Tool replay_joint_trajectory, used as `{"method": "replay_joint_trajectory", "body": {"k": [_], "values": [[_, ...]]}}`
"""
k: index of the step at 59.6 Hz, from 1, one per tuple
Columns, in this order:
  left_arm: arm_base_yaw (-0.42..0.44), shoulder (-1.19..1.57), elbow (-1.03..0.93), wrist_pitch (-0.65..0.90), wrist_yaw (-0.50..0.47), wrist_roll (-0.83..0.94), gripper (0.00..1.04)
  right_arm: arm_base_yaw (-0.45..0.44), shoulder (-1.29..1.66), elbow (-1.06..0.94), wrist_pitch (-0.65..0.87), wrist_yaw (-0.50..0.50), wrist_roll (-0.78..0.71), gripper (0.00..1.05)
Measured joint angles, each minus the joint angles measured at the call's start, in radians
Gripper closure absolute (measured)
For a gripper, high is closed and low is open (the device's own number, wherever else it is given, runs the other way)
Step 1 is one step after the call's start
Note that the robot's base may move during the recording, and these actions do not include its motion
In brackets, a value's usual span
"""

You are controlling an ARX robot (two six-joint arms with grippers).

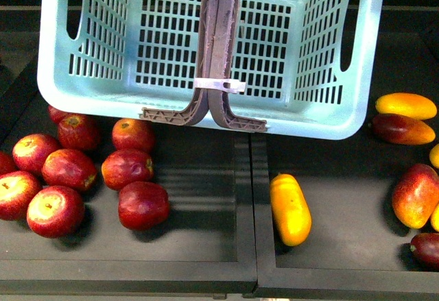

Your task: Pick mango and avocado into basket

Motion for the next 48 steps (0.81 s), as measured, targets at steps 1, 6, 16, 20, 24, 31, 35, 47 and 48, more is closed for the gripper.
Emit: {"method": "replay_joint_trajectory", "body": {"k": [1,6,16,20,24,31,35,47,48], "values": [[0.000,0.000,0.000,0.000,-0.001,0.000,0.90,0.037,-0.005,-0.005,-0.006,0.019,0.017,0.39],[0.000,0.000,0.000,0.000,-0.002,0.000,0.90,0.161,0.012,-0.014,-0.012,0.096,0.060,0.39],[0.001,0.000,0.000,0.000,0.000,0.000,0.90,0.286,0.059,-0.002,0.006,0.202,0.070,0.39],[0.001,0.000,0.000,0.000,0.001,0.000,0.90,0.316,0.080,0.016,0.009,0.241,0.068,0.39],[0.001,0.000,0.000,0.000,0.000,0.000,0.90,0.340,0.103,0.037,0.001,0.289,0.042,0.38],[0.001,0.000,0.000,0.000,0.000,0.000,0.90,0.358,0.133,0.059,0.005,0.354,0.000,0.22],[0.001,0.000,0.000,0.000,0.000,0.000,0.90,0.359,0.138,0.063,0.020,0.394,-0.027,0.12],[0.000,0.005,0.000,-0.002,-0.006,-0.004,0.90,0.335,0.105,0.061,0.054,0.424,-0.063,0.09],[0.000,0.005,0.000,-0.002,-0.010,-0.004,0.90,0.333,0.100,0.059,0.054,0.424,-0.065,0.09]]}}
